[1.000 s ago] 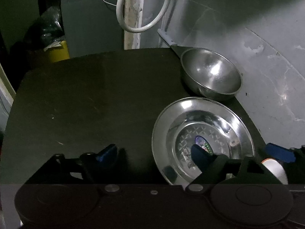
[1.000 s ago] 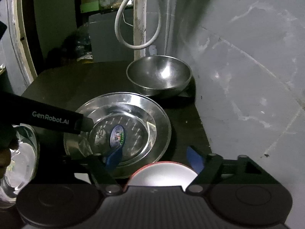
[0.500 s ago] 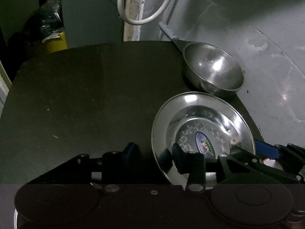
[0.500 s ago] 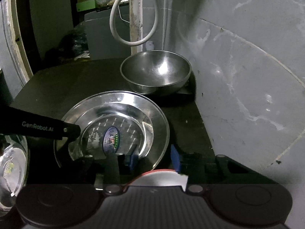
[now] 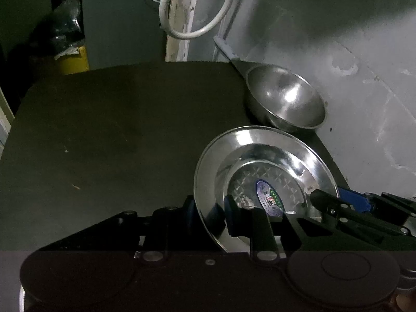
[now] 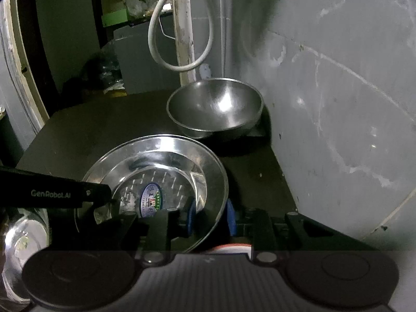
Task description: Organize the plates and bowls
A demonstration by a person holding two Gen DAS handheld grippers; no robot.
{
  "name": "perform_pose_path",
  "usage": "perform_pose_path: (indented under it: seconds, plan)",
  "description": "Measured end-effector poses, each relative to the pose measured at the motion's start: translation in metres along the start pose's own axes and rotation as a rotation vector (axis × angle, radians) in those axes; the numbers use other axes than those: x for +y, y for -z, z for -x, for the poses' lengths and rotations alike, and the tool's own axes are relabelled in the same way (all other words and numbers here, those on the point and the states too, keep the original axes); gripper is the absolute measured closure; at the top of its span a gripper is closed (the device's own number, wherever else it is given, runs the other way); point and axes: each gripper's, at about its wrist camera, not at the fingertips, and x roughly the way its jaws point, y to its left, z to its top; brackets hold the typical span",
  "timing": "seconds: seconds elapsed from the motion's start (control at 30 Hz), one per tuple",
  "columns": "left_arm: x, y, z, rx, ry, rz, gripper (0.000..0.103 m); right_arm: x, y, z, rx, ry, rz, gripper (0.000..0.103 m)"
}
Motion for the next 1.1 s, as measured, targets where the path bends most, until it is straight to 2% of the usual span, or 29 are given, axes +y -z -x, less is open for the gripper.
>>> perform_pose_path:
  seconds: [0.5, 1.1]
  plan:
    - [0.021, -0.001, 0.040, -0.072, -0.004, 0.003, 0.079, 0.024, -0.009, 0.022, -0.040, -0.035, -0.013, 0.075]
    - [0.081, 0.027, 0.098, -0.121, -0.028, 0.034, 0.079, 0.092, -0.004, 0.057, -0.062, -0.098, 0.024, 0.075]
